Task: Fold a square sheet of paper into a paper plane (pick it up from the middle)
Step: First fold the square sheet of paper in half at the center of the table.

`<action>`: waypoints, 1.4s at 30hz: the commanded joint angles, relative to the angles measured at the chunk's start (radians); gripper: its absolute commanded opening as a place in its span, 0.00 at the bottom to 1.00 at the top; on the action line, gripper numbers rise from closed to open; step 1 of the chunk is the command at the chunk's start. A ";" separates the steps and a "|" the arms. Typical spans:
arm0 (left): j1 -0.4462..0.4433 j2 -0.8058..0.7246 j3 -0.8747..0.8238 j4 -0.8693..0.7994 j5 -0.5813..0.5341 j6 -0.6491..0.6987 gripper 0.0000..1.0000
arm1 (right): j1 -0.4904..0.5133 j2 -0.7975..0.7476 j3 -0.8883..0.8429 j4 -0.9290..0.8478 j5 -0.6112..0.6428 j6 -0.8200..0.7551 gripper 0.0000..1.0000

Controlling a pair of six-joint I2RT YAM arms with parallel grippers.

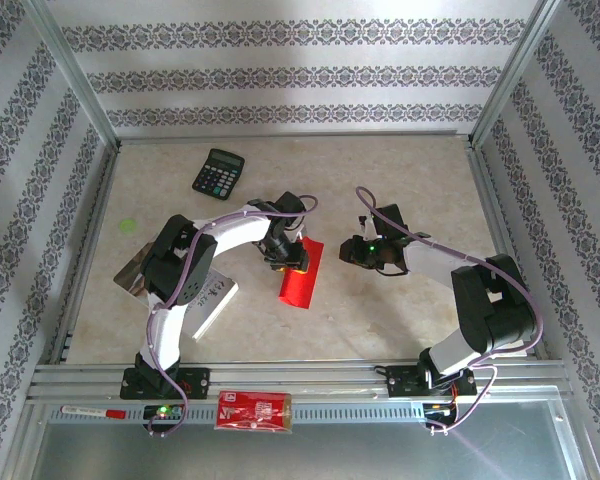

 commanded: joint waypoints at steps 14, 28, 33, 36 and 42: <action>-0.040 0.124 -0.022 -0.033 -0.124 0.046 0.39 | 0.003 0.009 0.020 0.005 0.006 0.003 0.28; -0.046 0.129 -0.008 -0.057 -0.150 0.078 0.40 | 0.003 0.012 0.026 0.005 0.000 0.005 0.28; -0.046 0.130 -0.001 -0.069 -0.148 0.091 0.40 | 0.003 0.014 0.027 0.007 -0.005 0.009 0.28; -0.046 0.131 0.005 -0.071 -0.145 0.087 0.40 | 0.003 0.014 0.029 0.008 -0.006 0.010 0.29; -0.046 0.135 -0.002 -0.057 -0.141 0.058 0.41 | 0.003 0.014 0.032 0.006 -0.006 0.009 0.28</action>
